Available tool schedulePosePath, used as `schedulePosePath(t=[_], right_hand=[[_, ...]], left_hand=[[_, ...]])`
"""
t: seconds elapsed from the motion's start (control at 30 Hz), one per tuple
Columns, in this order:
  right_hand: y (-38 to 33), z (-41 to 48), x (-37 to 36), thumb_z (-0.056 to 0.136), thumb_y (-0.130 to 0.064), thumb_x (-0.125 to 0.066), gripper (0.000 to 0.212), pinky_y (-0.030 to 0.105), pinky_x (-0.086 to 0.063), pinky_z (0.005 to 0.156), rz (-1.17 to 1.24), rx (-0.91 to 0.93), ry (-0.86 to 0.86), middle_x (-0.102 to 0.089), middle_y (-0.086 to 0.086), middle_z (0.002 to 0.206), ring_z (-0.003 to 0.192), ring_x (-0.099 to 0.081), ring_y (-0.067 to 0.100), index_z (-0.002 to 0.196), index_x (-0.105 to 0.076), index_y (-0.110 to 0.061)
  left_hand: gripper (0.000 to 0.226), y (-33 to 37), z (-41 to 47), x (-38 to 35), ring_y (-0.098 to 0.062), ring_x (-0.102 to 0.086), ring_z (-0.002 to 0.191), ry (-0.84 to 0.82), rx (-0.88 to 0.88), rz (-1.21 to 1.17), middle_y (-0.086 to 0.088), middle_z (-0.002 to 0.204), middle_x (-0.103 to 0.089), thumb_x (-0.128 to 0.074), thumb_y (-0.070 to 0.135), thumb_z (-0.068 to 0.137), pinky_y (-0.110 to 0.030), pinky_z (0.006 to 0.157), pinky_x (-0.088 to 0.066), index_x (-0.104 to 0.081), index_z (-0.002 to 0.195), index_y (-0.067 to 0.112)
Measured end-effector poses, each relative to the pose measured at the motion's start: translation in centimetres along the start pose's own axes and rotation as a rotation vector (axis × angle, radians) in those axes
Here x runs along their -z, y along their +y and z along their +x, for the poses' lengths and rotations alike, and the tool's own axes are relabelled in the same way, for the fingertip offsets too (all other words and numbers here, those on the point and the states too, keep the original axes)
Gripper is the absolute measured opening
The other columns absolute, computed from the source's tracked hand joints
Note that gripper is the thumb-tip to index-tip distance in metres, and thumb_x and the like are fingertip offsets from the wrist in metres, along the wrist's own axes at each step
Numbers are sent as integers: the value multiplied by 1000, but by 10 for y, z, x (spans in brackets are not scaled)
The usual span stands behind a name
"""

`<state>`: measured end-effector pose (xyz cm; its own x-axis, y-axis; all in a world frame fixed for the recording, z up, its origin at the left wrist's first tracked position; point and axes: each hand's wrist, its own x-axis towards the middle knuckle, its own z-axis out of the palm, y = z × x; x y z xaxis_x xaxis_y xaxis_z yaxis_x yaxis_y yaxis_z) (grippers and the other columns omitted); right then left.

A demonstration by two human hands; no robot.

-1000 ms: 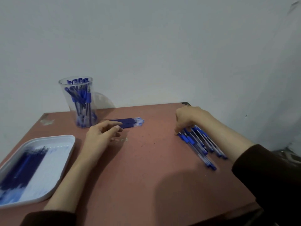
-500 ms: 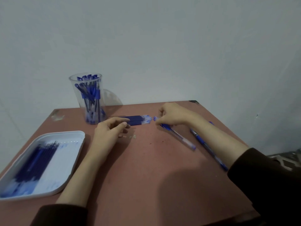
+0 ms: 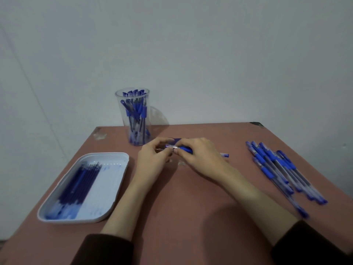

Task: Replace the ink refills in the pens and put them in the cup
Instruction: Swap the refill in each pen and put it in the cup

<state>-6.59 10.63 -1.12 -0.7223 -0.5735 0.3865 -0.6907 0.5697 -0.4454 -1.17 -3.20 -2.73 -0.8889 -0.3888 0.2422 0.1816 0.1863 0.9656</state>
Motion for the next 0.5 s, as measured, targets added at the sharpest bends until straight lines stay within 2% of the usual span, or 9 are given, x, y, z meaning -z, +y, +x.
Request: schedulePosePath(t=[0.17,0.3,0.5], right_hand=[[7,-2,-4,94,-40,-52,20,34,-46,77,-35,16,40,-70,-12,90,89,-60,13,101,-69,-33],[9,-3,-4,94,-41,-52,20,35,-47,76,-51,29,45,-71,-11,90,89,-61,15,102,-70,-34],[12,-5,-1,92,-51,-51,23,30,-45,73,-85,2,114,-71,-14,93,89,-62,11,105,-68,-43]], left_hand=[[20,-1,1,-1,-12,-62,71,-15,5,33,-11,85,-69,-61,3,86,-16,55,-49,-70,94,19],[20,-2,2,-1,-10,-62,70,-20,-3,55,-8,83,-68,-62,4,87,-18,57,-50,-70,89,23],[17,-1,2,0,-11,-62,72,-21,-13,57,-10,83,-69,-62,8,88,-17,57,-49,-70,87,23]])
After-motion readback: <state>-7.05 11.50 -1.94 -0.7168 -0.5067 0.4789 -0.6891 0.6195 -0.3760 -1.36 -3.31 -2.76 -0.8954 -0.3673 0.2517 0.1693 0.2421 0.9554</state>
